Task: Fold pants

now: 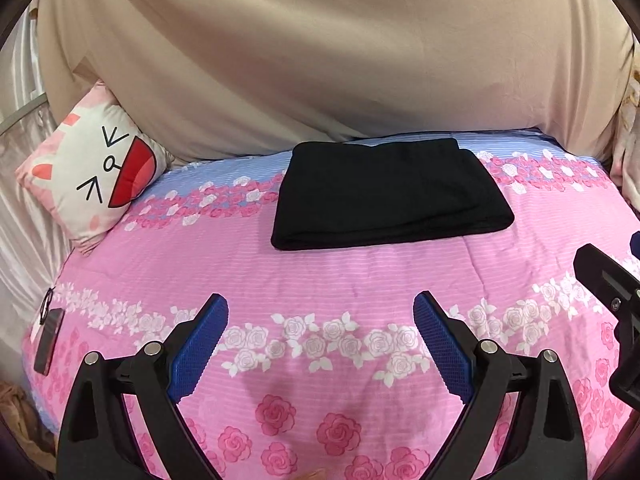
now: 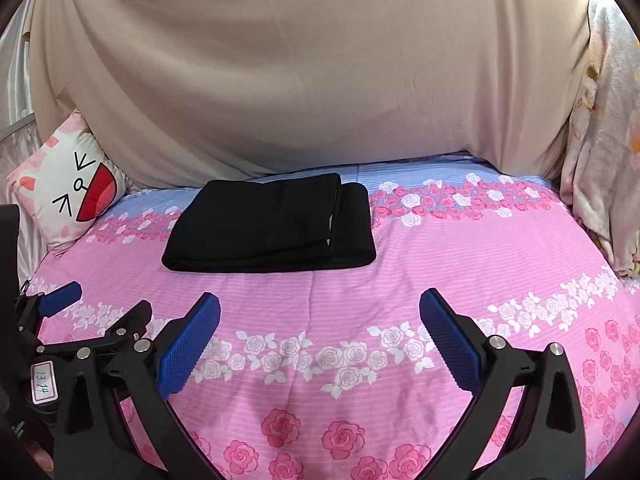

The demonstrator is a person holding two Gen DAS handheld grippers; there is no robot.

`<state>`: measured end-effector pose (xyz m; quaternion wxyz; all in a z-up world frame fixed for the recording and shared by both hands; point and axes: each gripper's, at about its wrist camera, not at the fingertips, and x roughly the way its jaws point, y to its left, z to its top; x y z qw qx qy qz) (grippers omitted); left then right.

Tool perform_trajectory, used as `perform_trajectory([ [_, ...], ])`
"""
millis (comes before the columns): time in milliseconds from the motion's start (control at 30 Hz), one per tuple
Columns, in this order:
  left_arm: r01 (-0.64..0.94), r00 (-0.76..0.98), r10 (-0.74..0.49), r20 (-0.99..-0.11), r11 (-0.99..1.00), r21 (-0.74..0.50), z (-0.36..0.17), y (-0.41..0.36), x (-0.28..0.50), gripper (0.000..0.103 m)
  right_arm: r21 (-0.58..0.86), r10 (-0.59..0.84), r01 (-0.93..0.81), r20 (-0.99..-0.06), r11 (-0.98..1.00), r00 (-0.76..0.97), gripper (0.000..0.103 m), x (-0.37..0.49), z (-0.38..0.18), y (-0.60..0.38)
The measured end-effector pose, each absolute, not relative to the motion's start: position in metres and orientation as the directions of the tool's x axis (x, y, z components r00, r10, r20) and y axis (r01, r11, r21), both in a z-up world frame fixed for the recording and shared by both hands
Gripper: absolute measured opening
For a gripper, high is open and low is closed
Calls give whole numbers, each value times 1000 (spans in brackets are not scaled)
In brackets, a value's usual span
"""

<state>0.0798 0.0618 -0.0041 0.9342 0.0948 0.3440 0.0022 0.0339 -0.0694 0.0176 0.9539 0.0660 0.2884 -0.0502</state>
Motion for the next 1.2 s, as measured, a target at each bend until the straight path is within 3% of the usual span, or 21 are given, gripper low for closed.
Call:
perform_trajectory([
  [1200, 31, 764, 94, -638, 983, 181, 4, 90, 126, 92, 74, -63, 125, -560, 989, 826, 98, 82, 21, -38],
])
